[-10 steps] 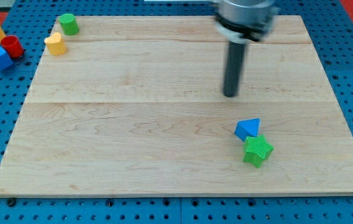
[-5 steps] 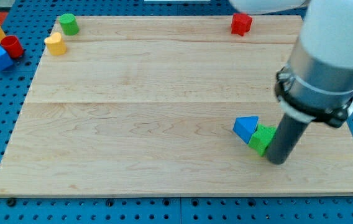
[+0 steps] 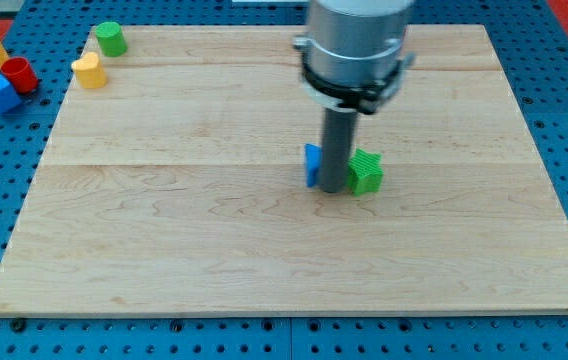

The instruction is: Push the blue triangle to the right of the green circle

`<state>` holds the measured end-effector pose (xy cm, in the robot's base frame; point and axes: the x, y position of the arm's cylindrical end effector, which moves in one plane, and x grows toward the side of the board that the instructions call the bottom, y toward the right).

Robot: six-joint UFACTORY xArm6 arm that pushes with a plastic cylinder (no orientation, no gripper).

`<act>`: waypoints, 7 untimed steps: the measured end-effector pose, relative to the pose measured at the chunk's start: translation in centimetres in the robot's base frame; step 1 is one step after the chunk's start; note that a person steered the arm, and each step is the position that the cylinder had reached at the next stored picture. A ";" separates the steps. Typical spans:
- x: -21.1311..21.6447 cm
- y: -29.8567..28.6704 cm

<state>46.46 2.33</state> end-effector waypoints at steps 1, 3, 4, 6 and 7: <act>-7.2 -4.1; -14.8 -4.1; -15.8 -3.4; -18.2 -3.8; -19.7 -6.6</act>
<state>26.81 -4.30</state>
